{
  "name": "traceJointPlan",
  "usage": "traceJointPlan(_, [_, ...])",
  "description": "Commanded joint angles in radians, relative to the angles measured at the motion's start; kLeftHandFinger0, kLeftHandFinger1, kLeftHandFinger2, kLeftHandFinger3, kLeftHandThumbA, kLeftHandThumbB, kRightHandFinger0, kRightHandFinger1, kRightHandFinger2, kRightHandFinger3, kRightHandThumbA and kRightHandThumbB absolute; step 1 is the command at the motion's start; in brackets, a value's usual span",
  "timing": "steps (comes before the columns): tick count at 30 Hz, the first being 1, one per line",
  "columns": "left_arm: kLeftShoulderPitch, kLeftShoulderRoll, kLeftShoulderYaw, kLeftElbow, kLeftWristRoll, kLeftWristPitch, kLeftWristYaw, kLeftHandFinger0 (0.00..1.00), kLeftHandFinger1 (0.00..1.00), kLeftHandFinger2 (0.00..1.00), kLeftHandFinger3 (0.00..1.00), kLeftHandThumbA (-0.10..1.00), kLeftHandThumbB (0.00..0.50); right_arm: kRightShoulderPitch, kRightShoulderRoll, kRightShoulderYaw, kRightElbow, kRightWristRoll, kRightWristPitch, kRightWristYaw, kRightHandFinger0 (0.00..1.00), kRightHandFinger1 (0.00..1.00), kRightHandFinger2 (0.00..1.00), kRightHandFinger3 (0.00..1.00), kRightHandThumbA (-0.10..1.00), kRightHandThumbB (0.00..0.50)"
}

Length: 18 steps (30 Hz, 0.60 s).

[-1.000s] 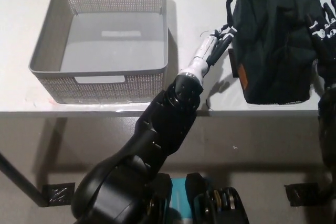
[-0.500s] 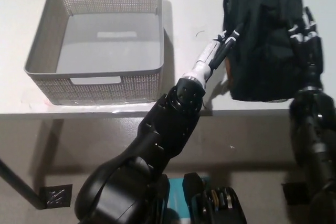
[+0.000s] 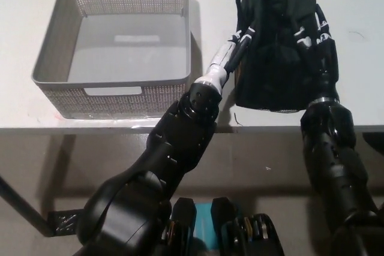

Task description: Use both hands to pick up a lunch bag on the right hand side and place it into a container on the left hand side

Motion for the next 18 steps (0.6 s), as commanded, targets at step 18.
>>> traceJointPlan(18, [-0.161, -0.059, -0.024, -0.072, -0.016, 0.061, -0.214, 1.0, 1.0, 1.0, 1.0, 1.0, 0.27, 0.003, 0.047, 0.083, -0.309, -0.102, 0.156, -0.163, 1.0, 1.0, 1.0, 1.0, 1.0, 0.101])
